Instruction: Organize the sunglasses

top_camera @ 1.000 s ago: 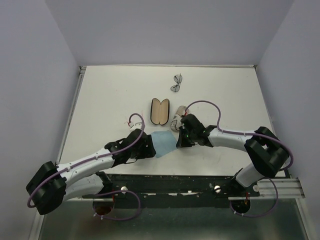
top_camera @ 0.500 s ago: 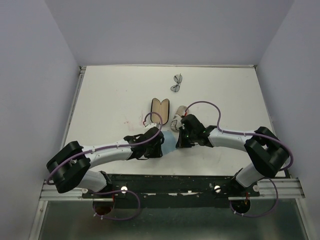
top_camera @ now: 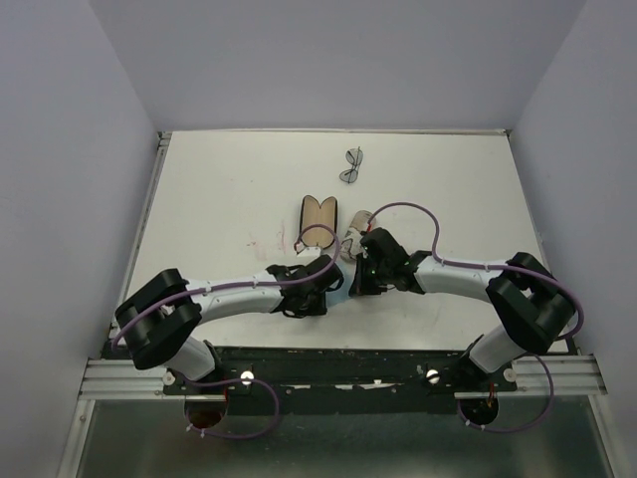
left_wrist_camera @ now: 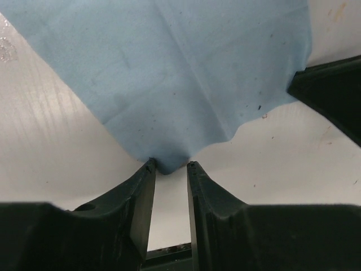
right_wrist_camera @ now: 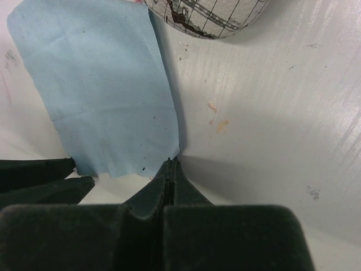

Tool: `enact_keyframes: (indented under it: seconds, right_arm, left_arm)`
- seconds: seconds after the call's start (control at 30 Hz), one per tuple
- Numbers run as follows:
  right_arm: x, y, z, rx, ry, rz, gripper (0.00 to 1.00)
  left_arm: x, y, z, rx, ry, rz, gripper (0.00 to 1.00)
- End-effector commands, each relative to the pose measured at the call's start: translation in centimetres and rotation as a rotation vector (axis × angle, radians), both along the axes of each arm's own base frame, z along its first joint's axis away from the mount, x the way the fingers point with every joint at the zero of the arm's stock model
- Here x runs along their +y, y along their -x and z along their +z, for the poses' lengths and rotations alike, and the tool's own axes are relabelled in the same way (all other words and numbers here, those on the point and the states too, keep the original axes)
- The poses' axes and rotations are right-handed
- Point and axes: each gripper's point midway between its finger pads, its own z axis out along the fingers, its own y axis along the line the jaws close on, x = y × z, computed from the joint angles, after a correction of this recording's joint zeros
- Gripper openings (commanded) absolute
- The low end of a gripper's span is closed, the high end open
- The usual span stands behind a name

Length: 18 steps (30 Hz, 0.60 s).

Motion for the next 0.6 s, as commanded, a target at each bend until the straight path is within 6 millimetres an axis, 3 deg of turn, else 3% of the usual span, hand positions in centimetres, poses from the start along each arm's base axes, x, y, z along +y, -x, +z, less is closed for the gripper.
enact_keyframes:
  seconds: [0.0, 0.33, 0.47, 0.57]
  right_arm:
    - [-0.6, 1.3, -1.1, 0.044, 0.018, 0.013, 0.01]
    - [-0.7, 1.4, -1.0, 0.035, 0.017, 0.023, 0.01]
    - [-0.4, 1.2, -0.6, 0.024, 0.005, 0.033, 0.01]
    - [0.2, 1.1, 0.3, 0.013, -0.025, 0.052, 0.01]
  left_arm:
    - [0.5, -0.2, -1.1, 0.012, -0.079, 0.031, 0.36]
    - [1.7, -0.6, -1.1, 0.008, -0.154, 0.082, 0.17]
    - [1.7, -0.8, -0.5, -0.007, -0.143, 0.071, 0.0]
    - [1.2, -0.8, 0.4, -0.026, -0.129, 0.029, 0.0]
